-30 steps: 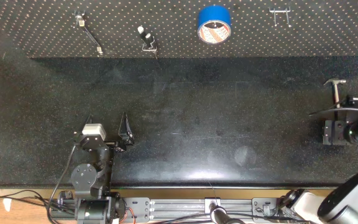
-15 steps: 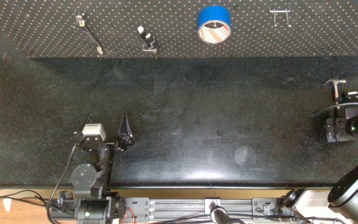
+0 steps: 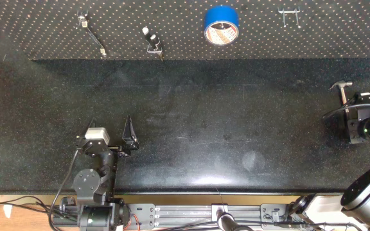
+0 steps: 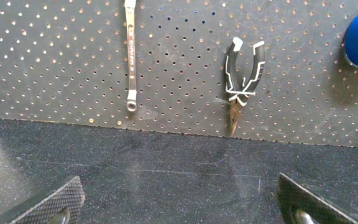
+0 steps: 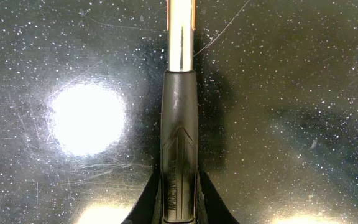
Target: Place Tools Onto Pegboard
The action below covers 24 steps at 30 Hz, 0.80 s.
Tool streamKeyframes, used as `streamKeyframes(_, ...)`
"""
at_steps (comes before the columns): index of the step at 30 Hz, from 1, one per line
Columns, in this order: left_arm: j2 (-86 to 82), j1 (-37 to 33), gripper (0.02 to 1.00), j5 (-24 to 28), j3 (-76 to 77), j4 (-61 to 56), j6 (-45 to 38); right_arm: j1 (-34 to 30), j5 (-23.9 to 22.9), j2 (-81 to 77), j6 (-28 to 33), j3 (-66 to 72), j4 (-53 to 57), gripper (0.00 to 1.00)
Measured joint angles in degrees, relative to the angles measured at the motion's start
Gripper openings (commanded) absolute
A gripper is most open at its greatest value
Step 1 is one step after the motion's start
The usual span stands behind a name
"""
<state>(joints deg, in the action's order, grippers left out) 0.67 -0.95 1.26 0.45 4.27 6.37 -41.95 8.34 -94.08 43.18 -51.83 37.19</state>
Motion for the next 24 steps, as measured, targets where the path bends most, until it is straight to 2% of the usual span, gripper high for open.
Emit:
streamKeyframes(4,0.0,0.0,0.996,0.0,0.0,0.0,0.0,0.0,0.0,0.0,-0.2,0.0,0.1,0.077)
streamKeyframes(7,0.0,0.0,0.996,0.0,0.0,0.0,0.0,0.0,0.1,1.9,-2.8,0.8,2.5,0.075)
streamKeyframes(12,0.0,0.0,0.996,0.0,0.0,0.0,0.0,0.5,6.4,20.5,-13.4,3.2,4.1,0.073)
streamKeyframes(15,0.0,0.0,0.993,0.0,0.0,0.0,0.0,6.6,8.2,30.8,-21.3,3.8,2.3,0.075)
streamKeyframes(18,0.0,0.0,0.996,0.0,0.0,0.0,0.0,18.6,9.4,42.5,-32.2,4.2,-4.5,0.075)
streamKeyframes(21,0.0,0.0,0.996,0.0,0.0,0.0,0.0,28.4,9.9,48.0,-40.9,4.3,-13.7,0.075)
streamKeyframes(24,0.0,0.0,0.993,0.0,0.0,0.0,0.0,31.8,9.8,45.0,-44.3,4.3,-15.7,0.075)
